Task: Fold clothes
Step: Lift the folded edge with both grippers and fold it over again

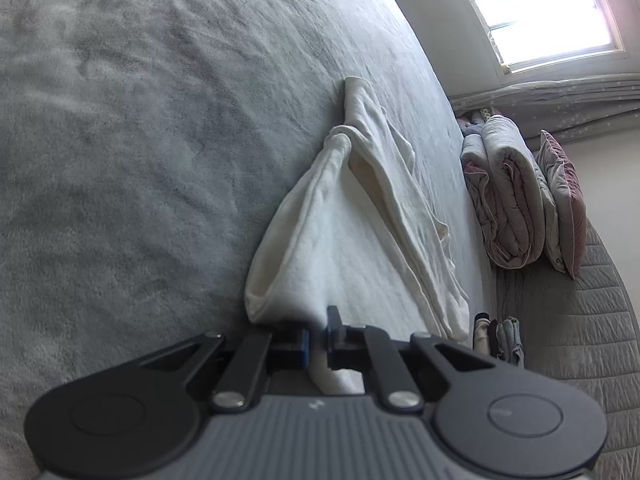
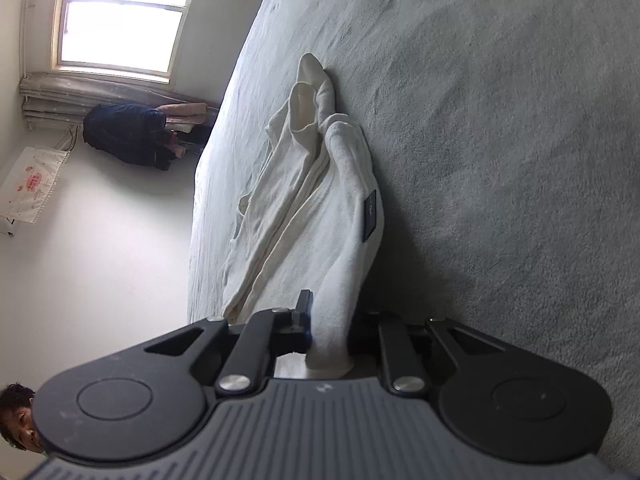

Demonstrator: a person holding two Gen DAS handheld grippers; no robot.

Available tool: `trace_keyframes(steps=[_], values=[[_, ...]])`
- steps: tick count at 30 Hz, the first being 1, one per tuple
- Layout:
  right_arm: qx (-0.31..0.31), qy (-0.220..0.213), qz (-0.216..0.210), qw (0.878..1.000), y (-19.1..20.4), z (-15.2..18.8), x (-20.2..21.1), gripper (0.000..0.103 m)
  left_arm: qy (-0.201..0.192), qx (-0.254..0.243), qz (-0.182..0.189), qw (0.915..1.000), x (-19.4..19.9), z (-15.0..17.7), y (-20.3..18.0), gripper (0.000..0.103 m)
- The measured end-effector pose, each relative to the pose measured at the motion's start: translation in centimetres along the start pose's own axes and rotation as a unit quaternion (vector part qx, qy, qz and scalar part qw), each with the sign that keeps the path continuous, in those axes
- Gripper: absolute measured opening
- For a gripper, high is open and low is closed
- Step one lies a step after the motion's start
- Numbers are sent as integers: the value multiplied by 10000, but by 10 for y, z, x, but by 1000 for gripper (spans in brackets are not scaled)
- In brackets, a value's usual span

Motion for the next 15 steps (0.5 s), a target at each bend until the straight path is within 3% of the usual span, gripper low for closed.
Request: trace_keyframes(steps=[15], values=[[144,-84,-203,9997,20,9,19,13,-194,-160,121,9996,31,5,-7,4]])
Point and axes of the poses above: each gripper's, at about its wrist camera, not at the fingertips, and x roughly against the way its jaws point, y to its left, z to its underside, the point moved 7 cm from there along -x, roughly the way its jaws point, and after that the axes turned 7 degrees about -y, right-handed, at the moved point
